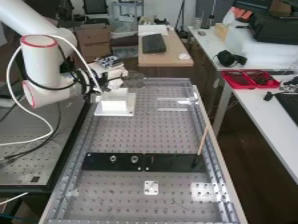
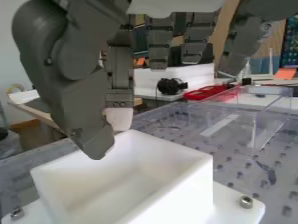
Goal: Grab the smaller nut and place it in the white container
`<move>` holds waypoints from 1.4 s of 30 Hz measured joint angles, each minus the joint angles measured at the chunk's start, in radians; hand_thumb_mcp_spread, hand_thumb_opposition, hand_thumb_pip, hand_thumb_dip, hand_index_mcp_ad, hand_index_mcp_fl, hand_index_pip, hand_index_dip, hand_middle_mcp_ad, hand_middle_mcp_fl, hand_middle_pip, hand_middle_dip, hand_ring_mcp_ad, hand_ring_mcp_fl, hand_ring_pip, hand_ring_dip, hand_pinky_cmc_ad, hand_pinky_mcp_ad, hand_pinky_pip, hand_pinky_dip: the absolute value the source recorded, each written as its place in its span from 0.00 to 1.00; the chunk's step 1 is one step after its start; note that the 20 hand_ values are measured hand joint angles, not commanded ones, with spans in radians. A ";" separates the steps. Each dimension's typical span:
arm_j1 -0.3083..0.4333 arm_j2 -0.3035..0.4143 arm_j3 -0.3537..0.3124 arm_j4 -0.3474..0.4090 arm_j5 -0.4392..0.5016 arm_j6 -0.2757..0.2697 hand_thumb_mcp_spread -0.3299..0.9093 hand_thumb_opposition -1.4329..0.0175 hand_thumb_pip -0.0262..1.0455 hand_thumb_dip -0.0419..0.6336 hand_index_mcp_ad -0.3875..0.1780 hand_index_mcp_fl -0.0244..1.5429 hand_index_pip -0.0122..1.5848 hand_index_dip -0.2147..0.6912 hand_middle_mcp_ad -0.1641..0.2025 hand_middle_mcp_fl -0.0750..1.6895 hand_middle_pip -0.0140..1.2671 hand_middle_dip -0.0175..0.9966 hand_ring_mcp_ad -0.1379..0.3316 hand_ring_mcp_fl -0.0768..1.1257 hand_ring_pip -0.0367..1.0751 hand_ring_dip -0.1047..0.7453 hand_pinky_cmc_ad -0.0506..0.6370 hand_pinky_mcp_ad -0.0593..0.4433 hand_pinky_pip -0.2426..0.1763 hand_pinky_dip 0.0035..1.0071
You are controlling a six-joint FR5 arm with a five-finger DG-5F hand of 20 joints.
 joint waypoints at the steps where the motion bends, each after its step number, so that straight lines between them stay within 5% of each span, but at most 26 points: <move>1: 0.001 -0.002 0.000 -0.004 0.003 -0.002 0.61 0.32 0.64 0.38 0.45 0.26 0.96 0.42 0.61 0.07 0.11 0.25 0.59 0.06 0.12 0.27 0.58 0.70 0.52 0.18; 6: 0.002 -0.007 0.006 -0.038 0.020 -0.028 0.61 0.35 0.65 0.38 0.35 0.19 0.96 0.43 0.61 0.07 0.11 0.25 0.59 0.06 0.12 0.28 0.58 0.70 0.52 0.18; 10: 0.000 -0.010 0.012 -0.056 0.039 -0.035 0.59 0.40 0.74 0.38 0.32 0.04 0.84 0.39 0.61 0.06 0.11 0.25 0.59 0.06 0.12 0.27 0.58 0.70 0.51 0.18; 21: -0.016 0.043 0.016 -0.026 0.119 0.051 0.50 0.44 0.77 0.38 0.32 0.03 0.63 0.29 0.61 0.05 0.11 0.25 0.59 0.06 0.11 0.27 0.58 0.70 0.40 0.29; 31: -0.062 0.136 0.102 -0.056 0.409 0.172 0.47 0.46 0.78 0.38 0.35 0.03 0.50 0.28 0.61 0.05 0.11 0.25 0.59 0.06 0.10 0.27 0.58 0.70 0.40 0.30; 42: -0.098 0.169 0.221 -0.194 0.645 0.190 0.43 0.47 0.72 0.32 0.39 0.03 0.25 0.29 0.64 0.05 0.11 0.25 0.59 0.06 0.10 0.27 0.58 0.70 0.36 0.30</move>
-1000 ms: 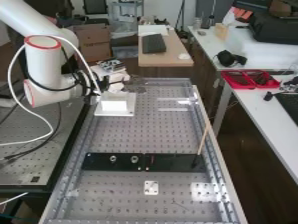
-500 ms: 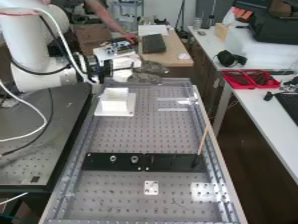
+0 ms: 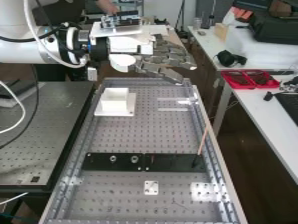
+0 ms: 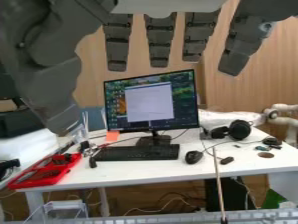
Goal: Grab the smaller nut and place it in the white container
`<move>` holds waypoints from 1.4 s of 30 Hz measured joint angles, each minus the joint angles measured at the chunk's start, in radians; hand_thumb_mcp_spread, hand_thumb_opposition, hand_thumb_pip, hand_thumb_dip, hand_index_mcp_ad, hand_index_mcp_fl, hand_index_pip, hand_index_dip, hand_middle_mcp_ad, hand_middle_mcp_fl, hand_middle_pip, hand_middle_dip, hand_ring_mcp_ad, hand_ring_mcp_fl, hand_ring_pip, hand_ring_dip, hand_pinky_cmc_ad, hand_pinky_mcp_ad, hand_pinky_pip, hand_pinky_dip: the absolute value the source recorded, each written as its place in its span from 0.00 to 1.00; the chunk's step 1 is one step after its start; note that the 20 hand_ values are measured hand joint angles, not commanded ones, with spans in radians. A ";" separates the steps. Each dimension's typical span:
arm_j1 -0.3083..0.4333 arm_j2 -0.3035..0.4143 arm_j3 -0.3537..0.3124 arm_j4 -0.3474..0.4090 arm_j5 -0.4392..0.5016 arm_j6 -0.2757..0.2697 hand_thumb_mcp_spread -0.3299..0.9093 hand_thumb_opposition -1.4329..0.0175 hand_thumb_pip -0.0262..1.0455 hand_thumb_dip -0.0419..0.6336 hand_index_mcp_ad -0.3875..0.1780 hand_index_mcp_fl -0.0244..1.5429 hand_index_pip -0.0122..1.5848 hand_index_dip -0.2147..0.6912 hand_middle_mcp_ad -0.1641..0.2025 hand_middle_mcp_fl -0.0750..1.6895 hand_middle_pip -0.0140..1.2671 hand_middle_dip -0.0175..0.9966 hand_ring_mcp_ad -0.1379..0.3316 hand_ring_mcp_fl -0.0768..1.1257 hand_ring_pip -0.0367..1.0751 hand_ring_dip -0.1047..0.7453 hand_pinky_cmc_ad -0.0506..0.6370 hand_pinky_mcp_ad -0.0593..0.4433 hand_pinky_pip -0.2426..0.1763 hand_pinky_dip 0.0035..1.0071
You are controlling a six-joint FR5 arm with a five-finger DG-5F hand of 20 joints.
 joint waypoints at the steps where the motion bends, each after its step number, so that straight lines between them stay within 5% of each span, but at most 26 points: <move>1: -0.002 0.002 0.006 -0.007 0.007 -0.004 0.44 0.48 0.72 0.32 0.39 0.03 0.24 0.31 0.64 0.05 0.11 0.25 0.59 0.06 0.10 0.27 0.59 0.70 0.37 0.30; 27: -0.032 0.013 0.054 -0.118 0.007 -0.040 0.43 0.48 0.72 0.31 0.39 0.05 0.10 0.41 0.64 0.06 0.11 0.25 0.60 0.06 0.10 0.27 0.62 0.70 0.37 0.30; 42: -0.040 0.030 0.043 -0.117 -0.044 -0.030 0.44 0.50 0.69 0.31 0.39 0.05 0.08 0.46 0.65 0.05 0.11 0.25 0.60 0.06 0.10 0.27 0.62 0.70 0.37 0.30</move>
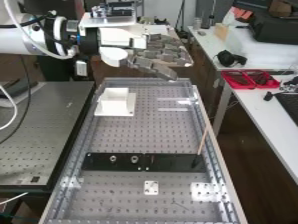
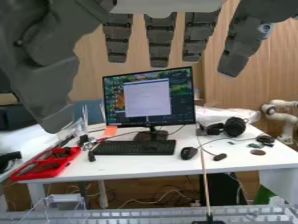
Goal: Grab the smaller nut and place it in the white container
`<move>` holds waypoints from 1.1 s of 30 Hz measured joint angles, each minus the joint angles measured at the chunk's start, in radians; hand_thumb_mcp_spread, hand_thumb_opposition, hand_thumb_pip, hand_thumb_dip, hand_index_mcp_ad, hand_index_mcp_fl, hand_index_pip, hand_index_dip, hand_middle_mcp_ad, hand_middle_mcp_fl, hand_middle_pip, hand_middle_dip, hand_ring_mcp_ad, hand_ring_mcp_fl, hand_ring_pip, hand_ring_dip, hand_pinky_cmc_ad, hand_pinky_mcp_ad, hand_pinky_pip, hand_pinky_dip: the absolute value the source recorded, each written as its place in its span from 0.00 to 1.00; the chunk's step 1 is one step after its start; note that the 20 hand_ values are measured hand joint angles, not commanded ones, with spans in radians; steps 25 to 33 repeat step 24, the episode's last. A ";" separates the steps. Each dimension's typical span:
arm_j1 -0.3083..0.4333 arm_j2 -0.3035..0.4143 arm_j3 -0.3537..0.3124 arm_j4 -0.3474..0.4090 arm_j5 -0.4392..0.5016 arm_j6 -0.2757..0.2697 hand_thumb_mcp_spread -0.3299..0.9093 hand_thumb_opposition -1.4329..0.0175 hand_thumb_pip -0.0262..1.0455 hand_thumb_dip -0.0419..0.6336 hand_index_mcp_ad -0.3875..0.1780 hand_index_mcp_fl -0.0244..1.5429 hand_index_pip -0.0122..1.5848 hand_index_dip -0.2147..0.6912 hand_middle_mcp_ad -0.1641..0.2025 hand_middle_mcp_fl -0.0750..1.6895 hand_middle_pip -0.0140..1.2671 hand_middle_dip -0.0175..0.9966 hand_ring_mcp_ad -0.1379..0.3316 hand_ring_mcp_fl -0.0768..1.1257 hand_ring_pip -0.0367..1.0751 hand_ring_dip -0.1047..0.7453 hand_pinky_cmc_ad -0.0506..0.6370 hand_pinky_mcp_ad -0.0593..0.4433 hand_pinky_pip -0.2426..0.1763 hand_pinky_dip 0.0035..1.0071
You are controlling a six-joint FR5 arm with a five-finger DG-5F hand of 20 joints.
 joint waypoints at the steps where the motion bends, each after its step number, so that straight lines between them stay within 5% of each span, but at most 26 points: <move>1: -0.001 0.002 -0.002 -0.005 0.000 -0.003 0.43 0.50 0.69 0.31 0.39 0.05 0.08 0.46 0.65 0.05 0.11 0.25 0.60 0.06 0.10 0.27 0.62 0.70 0.37 0.30; 16: 0.005 0.041 -0.036 0.010 0.091 -0.033 0.44 0.50 0.67 0.31 0.39 0.05 0.08 0.47 0.65 0.06 0.11 0.25 0.60 0.06 0.10 0.27 0.66 0.70 0.36 0.30; 33: 0.004 0.050 -0.042 0.013 0.090 -0.015 0.44 0.50 0.67 0.31 0.39 0.05 0.08 0.47 0.65 0.06 0.11 0.25 0.60 0.06 0.10 0.27 0.65 0.70 0.36 0.30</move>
